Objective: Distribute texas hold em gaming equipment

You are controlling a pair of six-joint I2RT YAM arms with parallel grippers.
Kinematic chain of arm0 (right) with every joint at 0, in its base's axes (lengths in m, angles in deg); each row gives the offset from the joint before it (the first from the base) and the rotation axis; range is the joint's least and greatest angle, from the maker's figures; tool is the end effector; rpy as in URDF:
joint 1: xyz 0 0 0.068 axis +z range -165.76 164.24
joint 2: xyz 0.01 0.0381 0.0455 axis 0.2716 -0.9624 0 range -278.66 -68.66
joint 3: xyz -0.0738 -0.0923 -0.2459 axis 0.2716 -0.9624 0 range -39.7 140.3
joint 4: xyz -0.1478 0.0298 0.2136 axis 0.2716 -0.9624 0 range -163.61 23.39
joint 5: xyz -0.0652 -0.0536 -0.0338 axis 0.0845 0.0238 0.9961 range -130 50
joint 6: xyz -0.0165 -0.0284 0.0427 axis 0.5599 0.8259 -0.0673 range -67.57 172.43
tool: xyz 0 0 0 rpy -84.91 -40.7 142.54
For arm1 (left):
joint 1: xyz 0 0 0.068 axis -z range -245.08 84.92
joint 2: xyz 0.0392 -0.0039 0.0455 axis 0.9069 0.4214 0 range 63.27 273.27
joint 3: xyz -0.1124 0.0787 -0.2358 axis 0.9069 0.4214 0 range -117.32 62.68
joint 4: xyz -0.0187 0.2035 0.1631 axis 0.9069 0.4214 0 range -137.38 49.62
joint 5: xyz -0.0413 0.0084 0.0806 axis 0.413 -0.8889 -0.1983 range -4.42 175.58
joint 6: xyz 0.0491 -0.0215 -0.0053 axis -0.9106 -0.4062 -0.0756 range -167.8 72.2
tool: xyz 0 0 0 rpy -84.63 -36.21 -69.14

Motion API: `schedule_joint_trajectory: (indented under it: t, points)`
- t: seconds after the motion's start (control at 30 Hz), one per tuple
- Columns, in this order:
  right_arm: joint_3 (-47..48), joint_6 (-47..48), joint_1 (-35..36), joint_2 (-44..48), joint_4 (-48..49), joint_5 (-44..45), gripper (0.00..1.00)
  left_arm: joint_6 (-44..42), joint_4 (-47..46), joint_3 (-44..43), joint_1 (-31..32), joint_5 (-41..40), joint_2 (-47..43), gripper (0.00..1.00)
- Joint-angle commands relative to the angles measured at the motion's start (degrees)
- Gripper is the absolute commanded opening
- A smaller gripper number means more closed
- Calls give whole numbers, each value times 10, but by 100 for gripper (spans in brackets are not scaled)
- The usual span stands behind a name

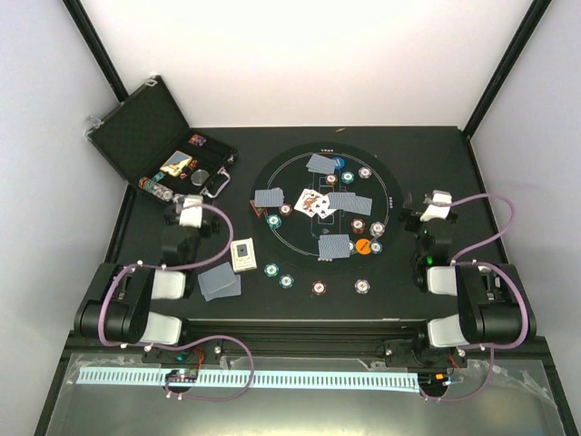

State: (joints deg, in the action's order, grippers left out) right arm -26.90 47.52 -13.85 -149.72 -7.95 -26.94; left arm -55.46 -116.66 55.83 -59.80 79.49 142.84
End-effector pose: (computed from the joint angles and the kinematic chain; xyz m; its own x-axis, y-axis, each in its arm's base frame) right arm 0.2328 -0.0002 0.1508 -0.1500 0.0784 -0.9856 0.2037 0.9779 0.0468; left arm 0.2110 -0.0157 0.1505 -0.0612 0.1387 -0.9884 -0.0059 0.9902 0.1393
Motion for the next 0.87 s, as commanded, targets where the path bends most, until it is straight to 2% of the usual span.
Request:
schedule_joint_trajectory:
  t: [0.0, 0.1, 0.17, 0.23, 0.83]
  points:
    - [22, 22, 2, -1, 33, -7, 100, 42, 145, -102, -20, -6, -3, 99]
    - [30, 21, 2, 10, 0, -7, 100, 40, 150, -107, -31, 20, 1, 99]
    - [22, 24, 2, 5, 27, -8, 100, 42, 155, -109, -32, 20, 0, 99]
    - [28, 26, 2, 12, 4, -17, 100, 42, 154, -109, -32, 20, 0, 99]
    - [31, 26, 2, 9, 5, -20, 100, 42, 152, -106, -32, 20, -3, 99]
